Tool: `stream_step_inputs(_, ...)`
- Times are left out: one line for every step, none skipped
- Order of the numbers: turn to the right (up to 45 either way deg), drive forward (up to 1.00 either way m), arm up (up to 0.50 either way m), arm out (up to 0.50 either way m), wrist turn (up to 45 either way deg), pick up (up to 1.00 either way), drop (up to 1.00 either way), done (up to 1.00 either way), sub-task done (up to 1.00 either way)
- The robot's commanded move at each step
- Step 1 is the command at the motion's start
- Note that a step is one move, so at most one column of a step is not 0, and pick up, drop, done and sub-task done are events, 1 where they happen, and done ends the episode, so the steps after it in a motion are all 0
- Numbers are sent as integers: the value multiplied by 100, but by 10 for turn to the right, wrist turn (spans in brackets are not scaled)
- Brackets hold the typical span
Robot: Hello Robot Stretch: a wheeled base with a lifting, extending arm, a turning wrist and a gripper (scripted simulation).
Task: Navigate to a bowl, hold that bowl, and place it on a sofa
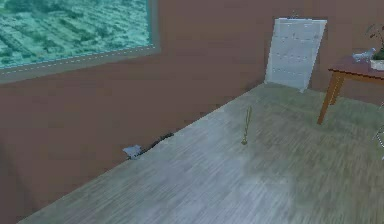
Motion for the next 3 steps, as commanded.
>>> stream_step_inputs(0, 30, 0, 0, 0, 0, 0, 0, 0)
stream_step_inputs(390, 0, 0, 0, 0, 0, 0, 0, 0)
stream_step_inputs(30, 0, 0, 0, 0, 0, 0, 0, 0)
